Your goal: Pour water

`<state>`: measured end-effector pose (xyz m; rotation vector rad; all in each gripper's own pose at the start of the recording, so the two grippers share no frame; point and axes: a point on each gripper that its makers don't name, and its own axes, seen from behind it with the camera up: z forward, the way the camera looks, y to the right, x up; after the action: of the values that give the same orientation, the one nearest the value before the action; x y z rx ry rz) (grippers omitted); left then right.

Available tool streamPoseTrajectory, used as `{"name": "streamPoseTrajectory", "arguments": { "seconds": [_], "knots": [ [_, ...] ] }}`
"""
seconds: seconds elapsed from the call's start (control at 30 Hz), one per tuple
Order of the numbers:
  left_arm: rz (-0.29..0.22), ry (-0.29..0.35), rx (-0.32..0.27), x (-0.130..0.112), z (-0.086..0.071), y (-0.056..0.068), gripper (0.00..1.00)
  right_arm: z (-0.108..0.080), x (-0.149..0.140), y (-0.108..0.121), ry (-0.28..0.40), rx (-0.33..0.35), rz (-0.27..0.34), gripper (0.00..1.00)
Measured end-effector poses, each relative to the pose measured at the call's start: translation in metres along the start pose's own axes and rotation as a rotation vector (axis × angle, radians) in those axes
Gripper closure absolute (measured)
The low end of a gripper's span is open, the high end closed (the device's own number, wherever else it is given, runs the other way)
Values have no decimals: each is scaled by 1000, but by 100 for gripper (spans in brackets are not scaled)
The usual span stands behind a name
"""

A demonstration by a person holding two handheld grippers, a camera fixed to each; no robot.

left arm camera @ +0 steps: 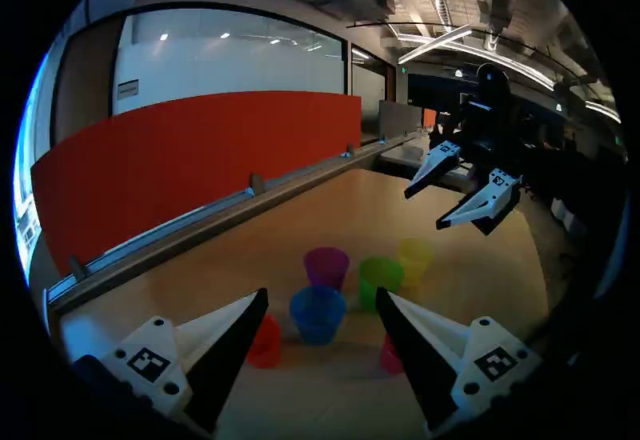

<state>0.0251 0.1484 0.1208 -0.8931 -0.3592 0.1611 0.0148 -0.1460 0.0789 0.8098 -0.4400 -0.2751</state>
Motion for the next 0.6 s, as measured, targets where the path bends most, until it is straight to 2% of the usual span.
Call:
{"name": "streamPoseTrajectory", "arguments": {
  "seconds": [0.37,0.6],
  "knots": [
    [30,-82,-34,-32,28,5,0,26,-28,-2,-60,22,-7,0],
    [44,-114,-50,-44,43,6,0,38,-43,-2,-90,34,3,0]
  ]
}}
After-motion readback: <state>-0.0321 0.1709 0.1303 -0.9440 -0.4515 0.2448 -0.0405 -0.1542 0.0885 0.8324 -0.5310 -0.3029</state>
